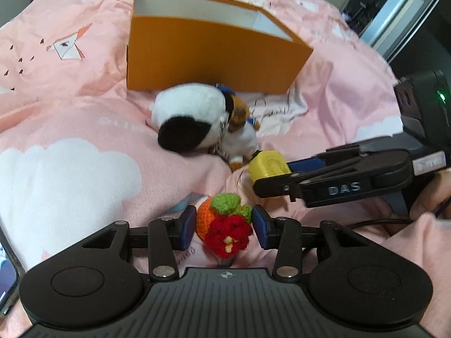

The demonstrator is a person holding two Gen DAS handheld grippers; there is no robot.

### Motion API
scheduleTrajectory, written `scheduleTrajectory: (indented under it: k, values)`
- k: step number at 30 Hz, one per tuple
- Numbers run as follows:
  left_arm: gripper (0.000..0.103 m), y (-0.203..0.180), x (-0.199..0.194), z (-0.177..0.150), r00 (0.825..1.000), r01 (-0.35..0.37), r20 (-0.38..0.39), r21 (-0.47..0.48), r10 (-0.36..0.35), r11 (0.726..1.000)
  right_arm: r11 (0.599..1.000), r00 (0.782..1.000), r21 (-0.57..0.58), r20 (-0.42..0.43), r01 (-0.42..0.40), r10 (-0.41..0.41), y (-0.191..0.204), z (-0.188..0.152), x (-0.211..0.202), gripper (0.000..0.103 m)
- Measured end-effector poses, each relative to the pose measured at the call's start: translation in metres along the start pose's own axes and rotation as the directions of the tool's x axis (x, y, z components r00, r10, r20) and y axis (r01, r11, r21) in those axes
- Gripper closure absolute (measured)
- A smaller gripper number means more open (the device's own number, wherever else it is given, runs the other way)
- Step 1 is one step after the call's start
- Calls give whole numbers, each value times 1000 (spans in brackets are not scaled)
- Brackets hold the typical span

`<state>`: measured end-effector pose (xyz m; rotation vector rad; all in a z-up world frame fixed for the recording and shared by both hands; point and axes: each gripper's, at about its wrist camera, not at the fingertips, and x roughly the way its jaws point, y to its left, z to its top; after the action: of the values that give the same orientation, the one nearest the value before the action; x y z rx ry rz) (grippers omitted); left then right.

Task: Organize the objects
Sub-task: 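Grasp the yellow tape measure with the right gripper while the left gripper grasps the crocheted fruit, then carry the tape measure and crocheted fruit up over the orange box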

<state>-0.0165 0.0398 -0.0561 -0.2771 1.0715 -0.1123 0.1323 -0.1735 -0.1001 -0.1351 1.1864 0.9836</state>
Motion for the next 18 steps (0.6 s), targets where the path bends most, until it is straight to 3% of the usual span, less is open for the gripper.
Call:
scheduleTrajectory:
  k: [10, 18]
  values:
    - [54, -5, -33, 53, 991, 48, 121, 30, -51, 998, 998, 987, -48, 159, 29, -21, -1, 28, -50, 49]
    - [54, -6, -50, 125, 977, 27, 206, 106, -49, 994, 995, 968, -100, 249, 9, 16, -8, 86, -80, 49]
